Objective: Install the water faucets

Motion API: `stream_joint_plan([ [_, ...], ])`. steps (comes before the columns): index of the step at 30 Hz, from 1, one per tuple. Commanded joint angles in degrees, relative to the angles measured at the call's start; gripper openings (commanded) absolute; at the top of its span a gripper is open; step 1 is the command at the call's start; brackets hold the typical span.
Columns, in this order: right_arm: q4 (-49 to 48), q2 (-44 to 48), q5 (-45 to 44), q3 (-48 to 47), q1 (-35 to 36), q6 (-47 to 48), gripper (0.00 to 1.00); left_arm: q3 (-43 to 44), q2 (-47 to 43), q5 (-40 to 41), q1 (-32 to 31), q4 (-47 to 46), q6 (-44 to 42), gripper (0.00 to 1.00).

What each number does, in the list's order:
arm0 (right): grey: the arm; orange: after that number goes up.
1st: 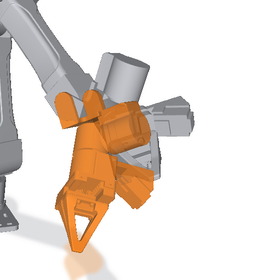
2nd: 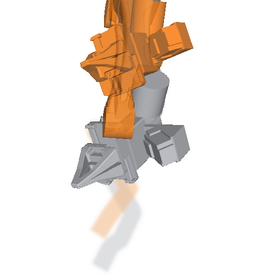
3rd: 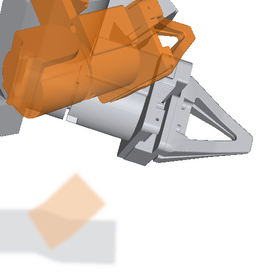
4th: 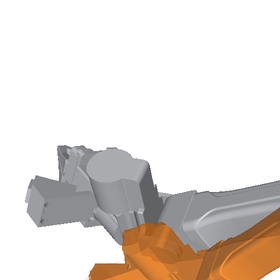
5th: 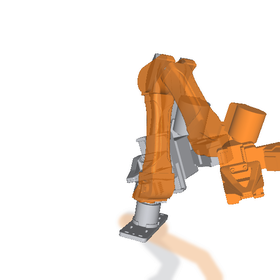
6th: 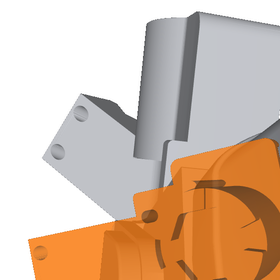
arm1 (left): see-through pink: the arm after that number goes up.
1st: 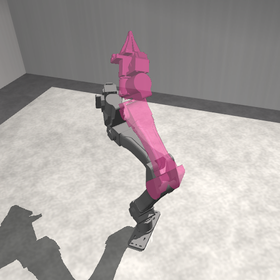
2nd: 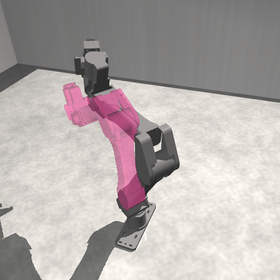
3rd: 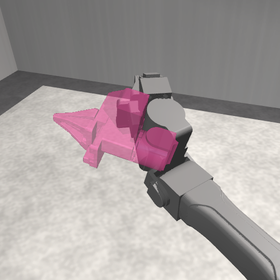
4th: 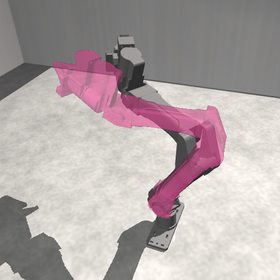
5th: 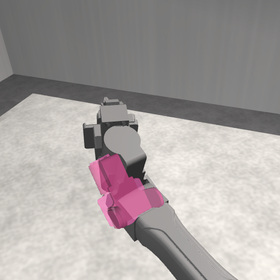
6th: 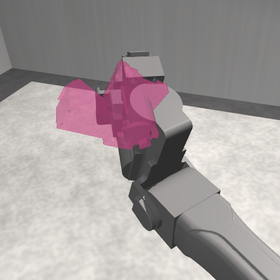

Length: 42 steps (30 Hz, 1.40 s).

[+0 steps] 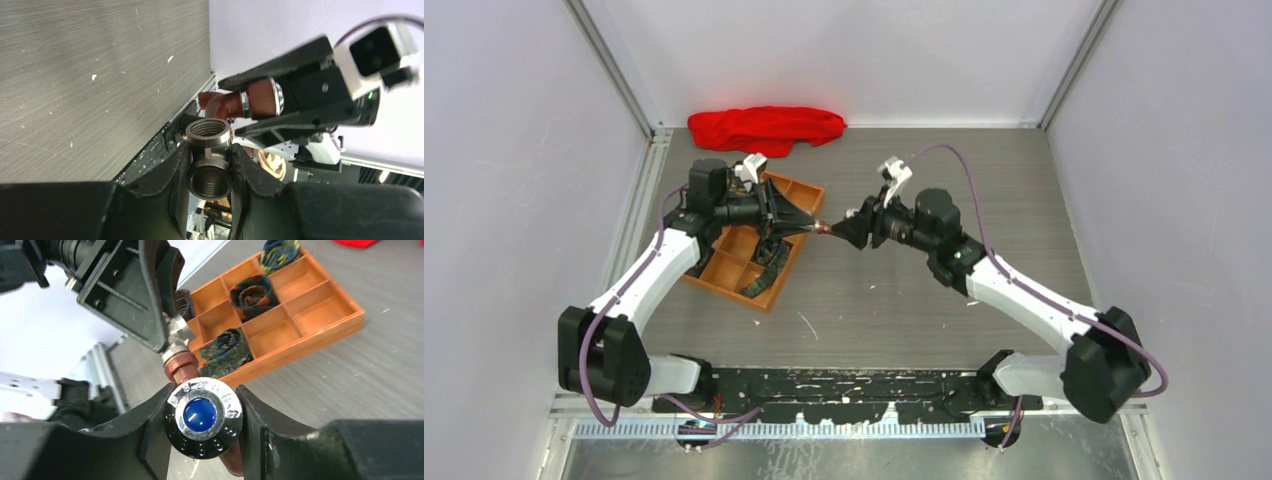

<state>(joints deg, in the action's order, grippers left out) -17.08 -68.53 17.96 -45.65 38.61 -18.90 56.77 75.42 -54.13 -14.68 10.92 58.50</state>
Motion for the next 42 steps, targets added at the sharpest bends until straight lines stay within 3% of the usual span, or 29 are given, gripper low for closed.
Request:
stream_joint_plan([
  [1, 3.20, -7.37, 21.20, -8.34, -6.02, -19.80, 0.29, 2.57, 0.20, -2.95, -0.21, 2.67, -5.21, 0.00],
  [3, -0.49, -11.21, 28.00, -7.91, -7.53, -27.58, 0.30, 2.32, 0.17, -3.08, -0.24, 2.26, -5.26, 0.00],
  [6, -8.20, -14.50, 31.48, -5.64, -7.85, -36.06, 0.34, 2.16, -0.28, -2.60, -0.19, 1.33, -4.93, 0.00],
  [8, -9.26, -14.99, 30.39, -4.78, -8.00, -37.40, 0.44, 2.11, -0.56, -2.44, -0.23, 0.81, -4.57, 0.00],
  [14, 7.51, -10.39, 18.98, -8.08, -8.21, -23.55, 0.79, 2.11, -1.19, -2.16, -0.24, -0.03, -3.43, 0.00],
  [17, 10.59, -7.11, 14.99, -8.28, -8.28, -18.72, 0.93, 2.13, -1.19, -2.26, -0.17, -1.10, -2.21, 0.00],
  [24, 4.07, -4.25, 19.55, -4.86, -8.62, -19.68, 0.96, 0.22, -0.80, -2.22, -0.20, -6.53, 2.30, 0.00],
  [29, -10.28, -5.36, 24.67, 0.96, -9.06, -28.05, 0.90, -0.88, -0.70, -3.55, -0.26, -10.63, 5.57, 0.00],
  [35, -24.53, -8.19, 28.45, 4.45, -9.47, -37.14, 0.50, -2.24, -0.88, -3.93, -0.17, -14.05, 8.04, 0.00],
  [38, -32.41, -8.99, 28.80, 6.58, -9.81, -42.44, 0.37, -2.84, -1.14, -3.92, -0.23, -15.64, 8.53, 0.00],
  [42, -47.09, -10.70, 26.41, 11.18, -10.44, -57.78, 0.24, -2.82, -1.34, -3.80, -0.23, -14.99, 6.83, 0.00],
])
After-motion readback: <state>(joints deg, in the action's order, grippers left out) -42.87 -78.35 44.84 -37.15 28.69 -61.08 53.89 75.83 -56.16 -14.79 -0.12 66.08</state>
